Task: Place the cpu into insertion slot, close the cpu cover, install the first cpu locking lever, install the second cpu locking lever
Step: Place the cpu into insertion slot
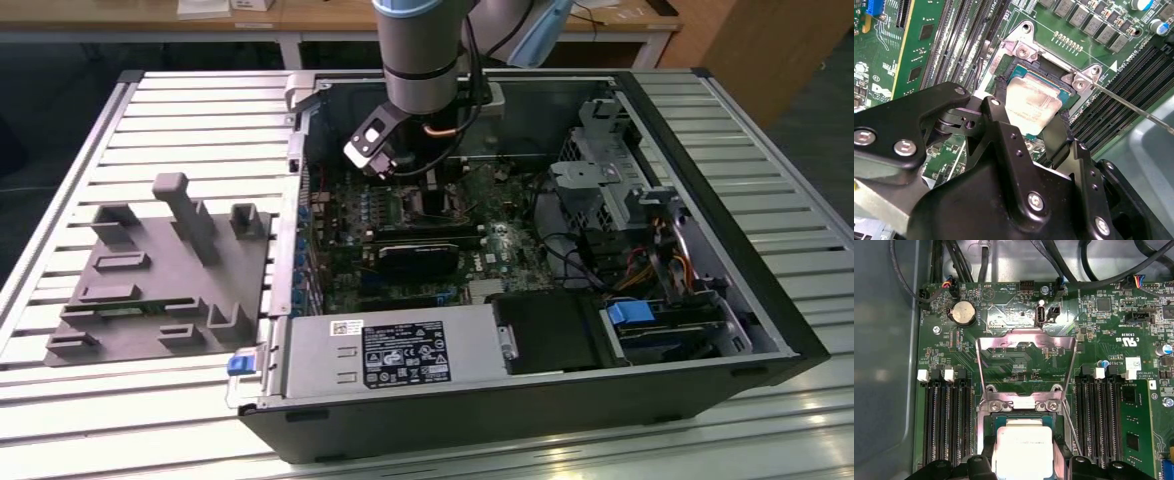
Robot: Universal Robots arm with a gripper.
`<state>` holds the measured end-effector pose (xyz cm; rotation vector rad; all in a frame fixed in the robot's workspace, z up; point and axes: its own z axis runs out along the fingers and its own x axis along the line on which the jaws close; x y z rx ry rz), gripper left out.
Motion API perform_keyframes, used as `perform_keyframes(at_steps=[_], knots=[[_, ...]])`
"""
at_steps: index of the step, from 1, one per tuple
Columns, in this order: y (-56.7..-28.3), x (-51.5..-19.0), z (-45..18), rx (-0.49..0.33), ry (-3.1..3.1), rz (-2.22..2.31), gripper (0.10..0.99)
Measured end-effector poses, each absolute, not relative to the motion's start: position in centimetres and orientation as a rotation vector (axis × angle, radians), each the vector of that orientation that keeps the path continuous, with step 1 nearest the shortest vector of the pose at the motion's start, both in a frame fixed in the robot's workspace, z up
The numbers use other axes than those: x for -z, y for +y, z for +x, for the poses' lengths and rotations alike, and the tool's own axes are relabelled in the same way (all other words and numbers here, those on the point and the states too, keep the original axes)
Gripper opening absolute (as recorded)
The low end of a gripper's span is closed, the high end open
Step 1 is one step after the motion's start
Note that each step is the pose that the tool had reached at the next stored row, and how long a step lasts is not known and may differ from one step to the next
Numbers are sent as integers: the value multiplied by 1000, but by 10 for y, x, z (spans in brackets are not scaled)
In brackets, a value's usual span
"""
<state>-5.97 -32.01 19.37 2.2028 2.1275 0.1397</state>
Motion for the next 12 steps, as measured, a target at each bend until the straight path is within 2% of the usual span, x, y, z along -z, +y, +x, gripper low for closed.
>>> perform_keyframes(at_steps=[5, 6, 12], knots=[[-320, -194, -60, -140, 2127, 2203, 545], [-320, -194, -60, -140, 2128, 2203, 608], [-320, -194, -60, -140, 2128, 2203, 608]])
